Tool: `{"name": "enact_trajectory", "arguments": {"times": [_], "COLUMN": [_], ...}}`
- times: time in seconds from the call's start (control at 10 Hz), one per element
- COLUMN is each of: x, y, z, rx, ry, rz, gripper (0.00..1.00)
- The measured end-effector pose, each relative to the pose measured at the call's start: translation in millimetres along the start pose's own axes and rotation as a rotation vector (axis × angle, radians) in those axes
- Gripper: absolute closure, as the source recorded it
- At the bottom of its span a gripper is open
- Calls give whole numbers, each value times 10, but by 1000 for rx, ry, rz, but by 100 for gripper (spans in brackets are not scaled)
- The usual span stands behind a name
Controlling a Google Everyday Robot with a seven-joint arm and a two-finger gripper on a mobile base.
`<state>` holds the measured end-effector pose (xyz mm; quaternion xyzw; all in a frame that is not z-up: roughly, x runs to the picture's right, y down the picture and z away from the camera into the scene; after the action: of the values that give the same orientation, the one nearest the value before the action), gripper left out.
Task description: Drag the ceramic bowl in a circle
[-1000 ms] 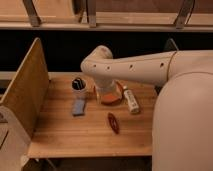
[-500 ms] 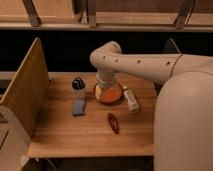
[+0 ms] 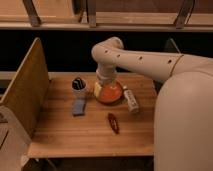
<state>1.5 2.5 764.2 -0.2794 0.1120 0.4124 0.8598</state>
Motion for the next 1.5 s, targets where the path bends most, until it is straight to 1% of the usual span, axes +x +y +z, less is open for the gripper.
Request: {"name": "enact_trajectory", "arguments": {"times": [0.1,0.2,0.3,0.4,0.5,0.6,0.7,0.8,0.9,1.3,1.4,1.5], "x": [-105,-210,-294,-313,-270,-204,-167,-134,-112,-111,-139,-159], "y": [-125,-215,-295,-349,-407,-459,-476,-482,-493,-499,-474,-442], "z": [-7,4,46,158,290,450,576,748,825,810,771,762], "rx": [53,91,128,154,166,167,157,133,123,125,123,116], "ry": [-18,-31,-29,2,42,85,112,140,151,149,137,139], "rz": [11,8,-7,-24,-27,-19,-9,14,29,33,22,10], "gripper": [35,35,35,35,35,35,35,35,35,35,35,35]}}
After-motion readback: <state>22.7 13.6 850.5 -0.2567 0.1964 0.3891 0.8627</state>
